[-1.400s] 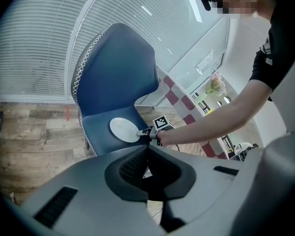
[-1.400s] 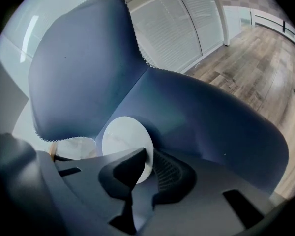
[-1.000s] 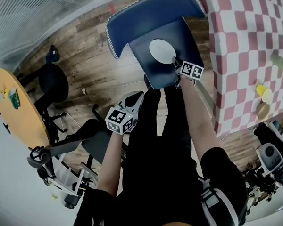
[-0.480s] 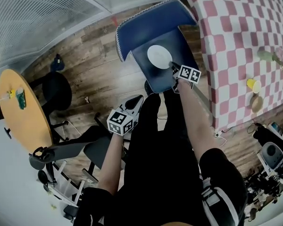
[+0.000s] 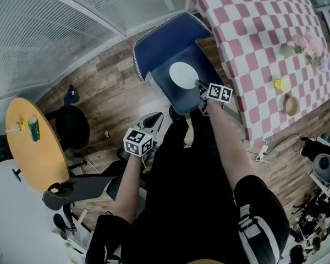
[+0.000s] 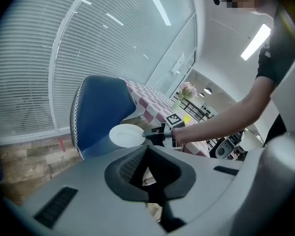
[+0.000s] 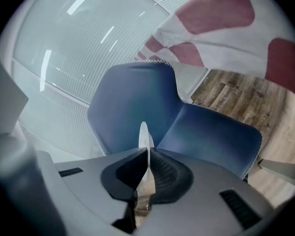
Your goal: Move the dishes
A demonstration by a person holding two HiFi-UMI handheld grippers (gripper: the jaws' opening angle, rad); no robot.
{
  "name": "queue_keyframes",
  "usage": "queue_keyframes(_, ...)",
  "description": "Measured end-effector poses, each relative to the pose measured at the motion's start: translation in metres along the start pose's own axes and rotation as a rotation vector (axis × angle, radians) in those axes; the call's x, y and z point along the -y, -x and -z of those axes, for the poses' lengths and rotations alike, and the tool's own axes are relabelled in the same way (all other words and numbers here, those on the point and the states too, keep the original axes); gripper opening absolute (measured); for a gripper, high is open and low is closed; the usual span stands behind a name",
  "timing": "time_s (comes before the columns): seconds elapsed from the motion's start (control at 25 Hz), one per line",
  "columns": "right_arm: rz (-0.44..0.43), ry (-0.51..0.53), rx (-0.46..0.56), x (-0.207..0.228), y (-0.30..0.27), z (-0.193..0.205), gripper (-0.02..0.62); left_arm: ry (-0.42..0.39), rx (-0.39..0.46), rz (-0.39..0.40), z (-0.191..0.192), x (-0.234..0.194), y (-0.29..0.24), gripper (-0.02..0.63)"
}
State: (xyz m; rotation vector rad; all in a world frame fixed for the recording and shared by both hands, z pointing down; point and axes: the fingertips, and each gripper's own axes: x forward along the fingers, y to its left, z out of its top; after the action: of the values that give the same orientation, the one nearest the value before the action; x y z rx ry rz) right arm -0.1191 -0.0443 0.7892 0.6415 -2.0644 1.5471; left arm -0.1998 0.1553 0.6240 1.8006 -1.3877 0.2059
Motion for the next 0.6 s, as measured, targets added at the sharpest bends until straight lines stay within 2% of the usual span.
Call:
queue_keyframes(0.36, -0.037, -0.037, 0.133, -0.026, 0.104, -0.027, 0.029, -0.072, 0.019, 0.042, -0.027, 0.049, -0.005, 0.021)
queue_keyframes(0.48, -0.045, -0.033, 0.172, -0.023, 0.136, -0.035, 0.031, -0.124, 0.038, 0.069, -0.039, 0.079, -0.013, 0.021)
queue_keyframes(0.6, -0.064, -0.043, 0.201, -0.015, 0.167, -0.041, 0.029, -0.16, 0.085, 0.058, -0.052, 0.101, -0.018, 0.021)
